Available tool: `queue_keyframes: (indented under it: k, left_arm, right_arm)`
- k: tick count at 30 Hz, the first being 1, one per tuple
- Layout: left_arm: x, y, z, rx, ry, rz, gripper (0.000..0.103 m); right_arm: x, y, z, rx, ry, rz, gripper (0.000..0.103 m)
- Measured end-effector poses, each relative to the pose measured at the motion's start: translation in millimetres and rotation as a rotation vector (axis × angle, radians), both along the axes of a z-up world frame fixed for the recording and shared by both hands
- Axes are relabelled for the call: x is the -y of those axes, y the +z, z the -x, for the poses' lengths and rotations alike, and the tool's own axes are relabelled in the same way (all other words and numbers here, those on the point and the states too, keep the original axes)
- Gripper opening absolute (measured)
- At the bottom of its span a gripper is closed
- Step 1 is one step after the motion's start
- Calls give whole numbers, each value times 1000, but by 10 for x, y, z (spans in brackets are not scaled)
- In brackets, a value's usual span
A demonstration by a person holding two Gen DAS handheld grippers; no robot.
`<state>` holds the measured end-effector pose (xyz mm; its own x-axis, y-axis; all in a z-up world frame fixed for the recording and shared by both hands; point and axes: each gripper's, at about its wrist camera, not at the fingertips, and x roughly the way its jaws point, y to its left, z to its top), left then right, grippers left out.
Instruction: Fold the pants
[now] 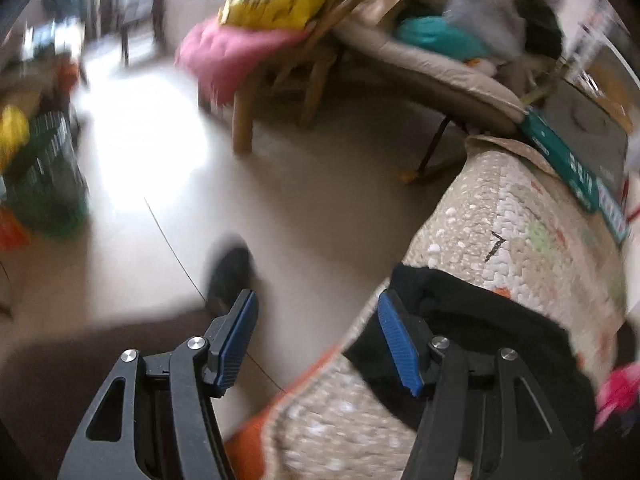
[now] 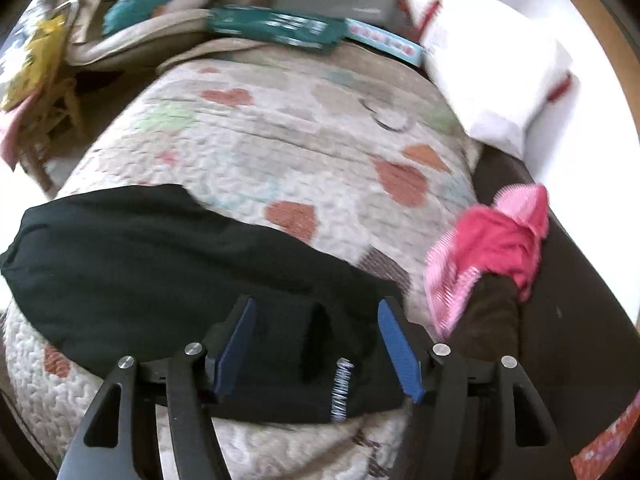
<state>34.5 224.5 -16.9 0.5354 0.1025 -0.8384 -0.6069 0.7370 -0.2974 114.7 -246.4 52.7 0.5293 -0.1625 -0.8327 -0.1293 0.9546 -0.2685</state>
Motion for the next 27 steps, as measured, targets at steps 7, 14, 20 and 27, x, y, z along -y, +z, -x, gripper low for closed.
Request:
queue_keyframes:
  k: [7, 14, 20, 27]
  left_arm:
    - [-29, -288, -57, 52, -41, 122, 62]
    - [-204, -576, 0, 68, -20, 316, 62]
    - [-65, -742, 3, 87, -66, 473, 62]
    - [56, -887, -44, 73, -95, 563, 62]
  right_arm:
    - [-611, -163, -230, -26, 169, -58, 68]
    - [-1532, -357, -566, -127, 424, -246, 69]
    - [-2415, -543, -835, -247, 591, -361, 69]
    - [-3328, -959, -1016, -422, 759, -368, 69]
